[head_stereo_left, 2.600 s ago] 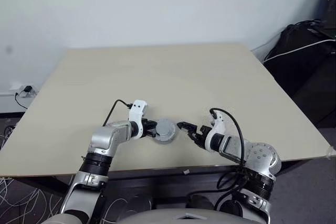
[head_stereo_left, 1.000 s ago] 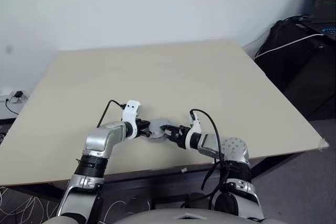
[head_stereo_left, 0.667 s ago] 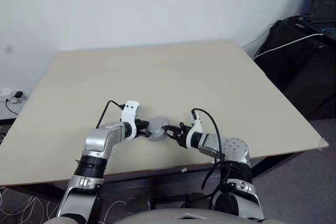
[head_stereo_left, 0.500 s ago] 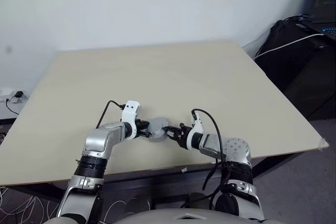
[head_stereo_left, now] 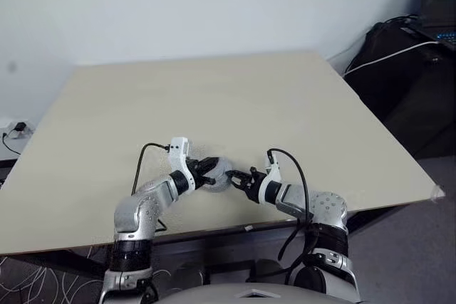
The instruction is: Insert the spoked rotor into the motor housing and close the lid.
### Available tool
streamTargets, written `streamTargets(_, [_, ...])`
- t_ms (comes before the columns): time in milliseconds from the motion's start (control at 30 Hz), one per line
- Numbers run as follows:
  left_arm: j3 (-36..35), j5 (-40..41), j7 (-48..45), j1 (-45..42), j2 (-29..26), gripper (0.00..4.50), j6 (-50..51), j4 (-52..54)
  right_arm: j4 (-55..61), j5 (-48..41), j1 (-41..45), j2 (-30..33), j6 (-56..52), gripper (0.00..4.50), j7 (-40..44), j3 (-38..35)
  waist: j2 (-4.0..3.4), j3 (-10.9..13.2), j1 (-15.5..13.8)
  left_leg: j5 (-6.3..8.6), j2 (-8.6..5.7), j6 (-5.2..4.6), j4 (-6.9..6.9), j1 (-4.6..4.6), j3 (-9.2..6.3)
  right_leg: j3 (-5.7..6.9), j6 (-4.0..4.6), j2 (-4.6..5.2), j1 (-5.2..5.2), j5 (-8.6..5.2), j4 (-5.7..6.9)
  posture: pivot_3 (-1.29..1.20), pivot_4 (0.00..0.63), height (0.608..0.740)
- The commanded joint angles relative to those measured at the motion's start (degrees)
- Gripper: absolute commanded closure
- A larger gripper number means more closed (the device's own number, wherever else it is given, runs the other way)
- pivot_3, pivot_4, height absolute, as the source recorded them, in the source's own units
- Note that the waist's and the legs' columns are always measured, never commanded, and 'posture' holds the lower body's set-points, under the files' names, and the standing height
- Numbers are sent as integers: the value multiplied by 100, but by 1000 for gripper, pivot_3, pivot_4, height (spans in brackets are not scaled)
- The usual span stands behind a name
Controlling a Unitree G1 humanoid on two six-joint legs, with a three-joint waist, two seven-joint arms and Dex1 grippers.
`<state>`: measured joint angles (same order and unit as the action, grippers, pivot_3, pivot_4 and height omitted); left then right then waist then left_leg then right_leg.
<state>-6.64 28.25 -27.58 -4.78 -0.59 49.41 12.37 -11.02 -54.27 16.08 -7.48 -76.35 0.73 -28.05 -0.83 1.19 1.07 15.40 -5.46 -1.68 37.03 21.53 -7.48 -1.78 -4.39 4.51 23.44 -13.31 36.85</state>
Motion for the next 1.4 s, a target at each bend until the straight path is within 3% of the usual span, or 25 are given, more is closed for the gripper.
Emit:
streamTargets(33, [-503, 643, 165, 510, 217, 4449, -96, 530, 231, -325, -120, -491, 107, 3275, 31, 20, -2, 1, 20, 0, 5, 1, 0, 1, 0, -1, 3, -1, 4, 0, 1, 0, 0, 740])
streamTargets(167, [-1083, 1489, 432, 1220, 634, 4449, 30, 577, 265, -455, -119, -546, 211, 3276, 34, 10, 0, 7, 5, 1, 7, 2, 3, 1, -1, 1, 7, -11, 5, -3, 0, 0, 0, 740])
streamTargets(233, [-1387, 1971, 721, 1455, 890, 4067, 82, 499, 299, -539, -104, -544, 240, 3276, 19, -2, 0, 19, 6, 1, 6, 0, 9, 2, -1, 4, 4, -13, 8, -2, -2, 0, 0, 740])
streamTargets(533, [-1457, 3457, 874, 2408, 1334, 1204, -273, 234, 723, -1293, 32, -672, 244, 3276, -172, 132, -11, 33, 0, 2, 4, -3, 16, 0, 0, 15, -4, -13, 12, 2, -10, 0, 0, 740])
streamTargets(667, [-1178, 3850, 809, 2543, 1274, 0, -457, 109, 854, -1626, 10, -724, 174, 3276, -294, 346, -14, 37, 9, 4, 4, -6, 13, 1, 4, 11, 3, -10, 11, -2, -10, 0, 0, 740])
streamTargets(967, [-643, 4368, 544, 2350, 905, 0, -766, -13, 848, -1942, -315, -606, -205, 3277, -472, 942, -18, 39, -9, 4, 4, -6, 16, 1, 5, 15, 17, -12, 12, -9, -9, 0, 0, 740])
streamTargets(1400, [-352, 4876, 656, 2298, 887, 0, -1131, -27, 830, -2168, -390, -538, -375, 3277, -601, 883, -19, 38, -25, 3, 5, -6, 16, 0, 7, 12, 14, -15, 9, -6, -5, 0, 0, 740])
